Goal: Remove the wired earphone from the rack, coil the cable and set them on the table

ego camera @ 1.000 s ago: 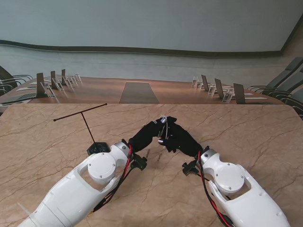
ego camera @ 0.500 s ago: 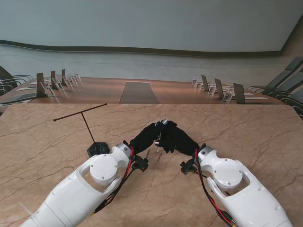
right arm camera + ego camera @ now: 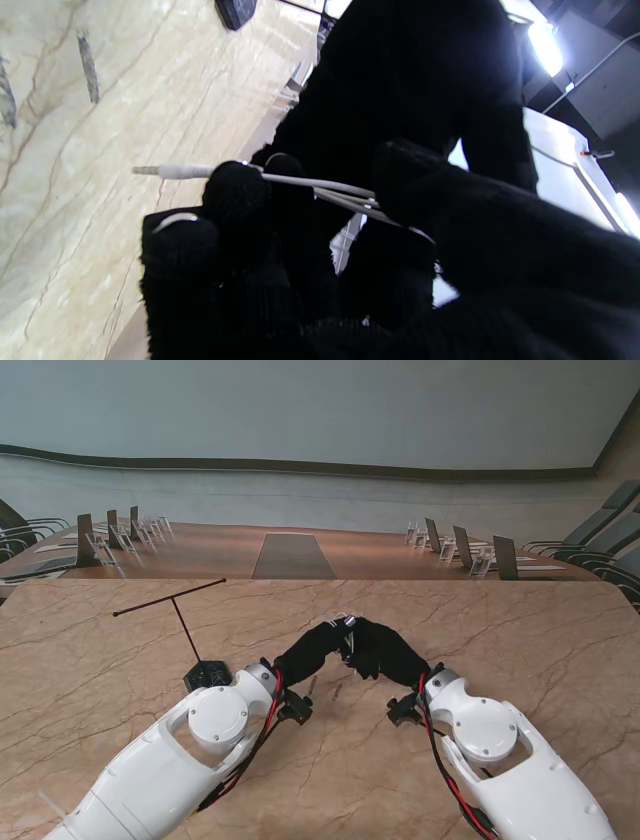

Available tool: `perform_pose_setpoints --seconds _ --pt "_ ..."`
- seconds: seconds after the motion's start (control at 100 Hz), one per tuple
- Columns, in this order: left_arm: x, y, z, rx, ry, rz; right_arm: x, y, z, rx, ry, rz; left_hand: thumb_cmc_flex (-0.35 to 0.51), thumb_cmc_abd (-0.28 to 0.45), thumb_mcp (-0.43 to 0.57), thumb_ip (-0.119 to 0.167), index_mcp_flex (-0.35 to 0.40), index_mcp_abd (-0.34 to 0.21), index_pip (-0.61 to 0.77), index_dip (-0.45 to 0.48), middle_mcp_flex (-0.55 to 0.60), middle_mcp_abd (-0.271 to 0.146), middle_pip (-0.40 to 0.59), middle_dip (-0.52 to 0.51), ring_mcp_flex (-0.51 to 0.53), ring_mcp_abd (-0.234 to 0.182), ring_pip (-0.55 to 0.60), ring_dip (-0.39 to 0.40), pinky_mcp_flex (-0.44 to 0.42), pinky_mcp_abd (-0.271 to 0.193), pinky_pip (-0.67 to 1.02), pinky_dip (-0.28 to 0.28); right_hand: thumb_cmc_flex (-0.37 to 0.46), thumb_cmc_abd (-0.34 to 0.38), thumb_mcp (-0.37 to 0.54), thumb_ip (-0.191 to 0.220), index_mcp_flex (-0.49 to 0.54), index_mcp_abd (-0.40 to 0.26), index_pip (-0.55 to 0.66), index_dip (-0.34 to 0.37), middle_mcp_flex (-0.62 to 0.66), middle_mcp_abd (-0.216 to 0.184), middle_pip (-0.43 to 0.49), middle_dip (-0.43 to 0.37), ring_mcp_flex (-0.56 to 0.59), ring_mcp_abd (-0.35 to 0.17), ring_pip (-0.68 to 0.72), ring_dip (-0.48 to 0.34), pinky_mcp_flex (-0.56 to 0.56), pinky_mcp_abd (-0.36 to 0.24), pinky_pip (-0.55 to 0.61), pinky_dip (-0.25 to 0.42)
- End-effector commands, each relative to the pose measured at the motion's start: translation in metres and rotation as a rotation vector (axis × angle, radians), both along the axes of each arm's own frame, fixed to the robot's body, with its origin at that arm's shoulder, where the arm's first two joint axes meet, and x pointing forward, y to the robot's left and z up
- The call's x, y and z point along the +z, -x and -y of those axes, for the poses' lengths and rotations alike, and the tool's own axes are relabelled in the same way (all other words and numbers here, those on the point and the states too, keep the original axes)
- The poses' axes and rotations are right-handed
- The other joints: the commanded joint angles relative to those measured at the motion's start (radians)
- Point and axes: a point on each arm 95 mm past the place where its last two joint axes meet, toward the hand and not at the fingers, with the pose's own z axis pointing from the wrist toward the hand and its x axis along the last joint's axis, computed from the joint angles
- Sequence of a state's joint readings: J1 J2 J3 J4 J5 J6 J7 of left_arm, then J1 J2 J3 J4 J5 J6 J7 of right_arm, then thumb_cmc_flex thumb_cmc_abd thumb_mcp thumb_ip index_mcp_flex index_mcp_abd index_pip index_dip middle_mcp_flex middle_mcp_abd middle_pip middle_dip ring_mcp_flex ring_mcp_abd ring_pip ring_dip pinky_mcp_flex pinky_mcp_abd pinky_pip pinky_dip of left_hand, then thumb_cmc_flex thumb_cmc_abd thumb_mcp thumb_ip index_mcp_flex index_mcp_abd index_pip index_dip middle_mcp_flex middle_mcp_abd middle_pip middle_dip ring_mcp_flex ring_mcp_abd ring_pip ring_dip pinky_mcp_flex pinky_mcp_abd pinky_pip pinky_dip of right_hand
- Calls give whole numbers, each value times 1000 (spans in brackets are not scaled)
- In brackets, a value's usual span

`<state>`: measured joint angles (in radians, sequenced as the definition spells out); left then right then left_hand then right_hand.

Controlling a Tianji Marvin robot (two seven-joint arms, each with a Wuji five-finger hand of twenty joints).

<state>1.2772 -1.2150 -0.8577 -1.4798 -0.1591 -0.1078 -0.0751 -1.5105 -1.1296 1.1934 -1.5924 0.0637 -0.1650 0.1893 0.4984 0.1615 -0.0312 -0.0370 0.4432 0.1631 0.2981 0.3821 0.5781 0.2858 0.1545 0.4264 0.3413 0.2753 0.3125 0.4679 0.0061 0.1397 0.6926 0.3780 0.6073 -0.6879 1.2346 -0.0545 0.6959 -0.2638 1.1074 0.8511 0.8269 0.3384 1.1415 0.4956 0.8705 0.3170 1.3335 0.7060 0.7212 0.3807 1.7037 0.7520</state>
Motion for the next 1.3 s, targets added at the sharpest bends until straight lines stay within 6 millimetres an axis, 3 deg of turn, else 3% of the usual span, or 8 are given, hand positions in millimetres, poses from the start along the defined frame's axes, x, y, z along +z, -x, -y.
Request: perform_pose_setpoints --seconds 0.0,0.5,0.54,0.61,0.8,0.85,1.12,1.29 --pt "-6 8 4 -21 -8 -16 7 -4 6 -37 -17 23 12 -17 -4 -7 71 9 56 14 37 -37 50 13 -19 7 -2 6 -12 18 -39 3 -3 -3 70 63 40 -109 93 60 -27 73 30 -8 34 153 87 12 53 -51 83 26" --pt "-2 9 8 -23 20 -26 -11 -2 -8 -70 -25 -45 36 -8 -3 -6 29 68 -21 -62 -130 -90 12 -80 -137 -67 -65 -103 -32 -117 -106 -71 -15 -28 107 83 64 -93 90 84 -5 73 32 -10 51 160 98 8 75 -41 95 14" --pt "0 9 9 -16 26 -24 -13 -2 -10 -69 -24 -55 41 -12 -2 -5 37 76 -19 -65 -129 -65 14 -85 -133 -60 -61 -106 -24 -111 -101 -69 -16 -28 108 83 65 -92 90 84 -4 73 32 -10 52 161 98 8 77 -41 96 13" --pt "1 10 8 -18 27 -22 -17 -2 -14 -68 -13 -71 43 -6 -3 -6 10 63 -34 -85 -160 -104 16 -111 -158 -82 -58 -139 -35 -129 -108 -74 -17 -31 113 86 68 -89 91 85 -2 74 34 -10 55 161 100 8 81 -39 98 12" --pt "8 11 7 -8 44 -7 -27 -3 -19 -74 31 -111 57 -7 -2 -6 11 58 -14 -80 -160 -80 32 -115 -152 -81 -45 -149 -22 -127 -98 -71 -22 -41 131 93 75 -83 96 86 6 78 38 -13 64 163 106 5 96 -35 105 5" --pt "10 11 6 -7 49 -3 -29 -3 -19 -73 37 -118 58 -5 -2 -6 4 54 -13 -80 -165 -110 35 -115 -159 -87 -46 -153 -29 -132 -101 -72 -22 -42 132 93 77 -82 97 86 8 78 39 -13 65 164 106 5 96 -34 105 4" --pt "14 11 3 9 62 16 -27 0 -16 -116 58 -76 62 -4 -2 -5 -4 44 -5 -77 -173 -112 44 -118 -165 -93 -47 -160 -38 -135 -108 -76 -35 -67 144 88 65 -94 95 72 9 70 47 -16 75 159 113 1 112 -35 113 -9" --pt "13 11 0 28 59 28 -21 2 -11 -190 23 -14 64 -4 -3 -6 -8 41 -1 -76 -179 -115 43 -121 -172 -98 -53 -163 -41 -134 -120 -82 -23 -46 89 54 -16 -102 146 -14 -11 62 63 -11 74 144 117 -4 116 -57 127 -35"
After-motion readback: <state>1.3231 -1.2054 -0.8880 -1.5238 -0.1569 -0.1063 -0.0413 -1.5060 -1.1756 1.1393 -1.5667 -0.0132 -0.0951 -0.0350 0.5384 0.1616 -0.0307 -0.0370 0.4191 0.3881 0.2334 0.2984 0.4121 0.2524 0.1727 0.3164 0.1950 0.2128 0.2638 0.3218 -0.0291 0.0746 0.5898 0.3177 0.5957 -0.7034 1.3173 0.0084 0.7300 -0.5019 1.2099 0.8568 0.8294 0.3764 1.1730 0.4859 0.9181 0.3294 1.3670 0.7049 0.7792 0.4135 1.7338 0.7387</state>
